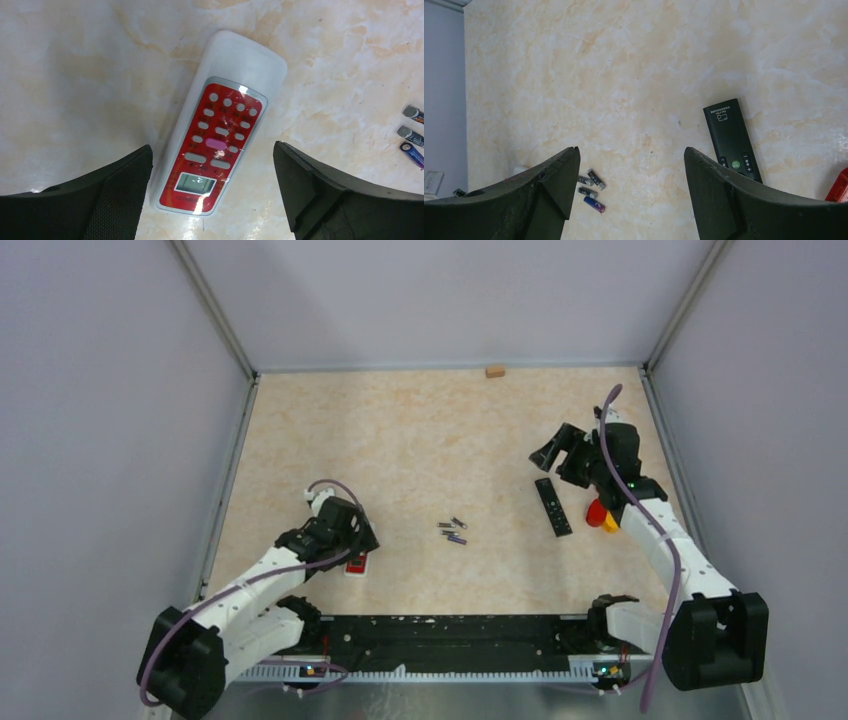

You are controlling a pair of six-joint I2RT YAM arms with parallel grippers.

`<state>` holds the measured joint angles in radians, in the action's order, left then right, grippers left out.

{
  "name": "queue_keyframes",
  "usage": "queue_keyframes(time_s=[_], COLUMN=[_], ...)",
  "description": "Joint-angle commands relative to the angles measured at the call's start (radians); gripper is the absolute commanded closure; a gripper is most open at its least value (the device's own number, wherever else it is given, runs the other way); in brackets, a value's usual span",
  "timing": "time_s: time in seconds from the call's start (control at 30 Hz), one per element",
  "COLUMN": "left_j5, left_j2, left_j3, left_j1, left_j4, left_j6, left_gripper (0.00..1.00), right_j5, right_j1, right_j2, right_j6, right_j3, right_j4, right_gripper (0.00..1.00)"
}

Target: Load the batteries into the remote control

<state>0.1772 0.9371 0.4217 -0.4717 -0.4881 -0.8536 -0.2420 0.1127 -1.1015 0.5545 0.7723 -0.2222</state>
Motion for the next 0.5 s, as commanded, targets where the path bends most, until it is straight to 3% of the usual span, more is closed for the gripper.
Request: queue_keyframes(time_s=[0.0, 0.47], left_j5=[0.013, 0.090], left_j2=[0.083, 0.298], left_j3=[0.019, 0.117], left_j1=[-0.067, -0.182], left_j4=[0.025, 0.034], left_j6=[0.006, 0.045], left_gripper=[0.08, 0.33], right_j5=[-0.013, -0.017], right_j1=[-0.010, -0.010], right_j2=[-0.016, -0.052], right_j6=[0.010, 0.005], right_j3=[0.002, 0.002], right_j4=[0.038, 0.015], right_gripper=[0.23, 0.28])
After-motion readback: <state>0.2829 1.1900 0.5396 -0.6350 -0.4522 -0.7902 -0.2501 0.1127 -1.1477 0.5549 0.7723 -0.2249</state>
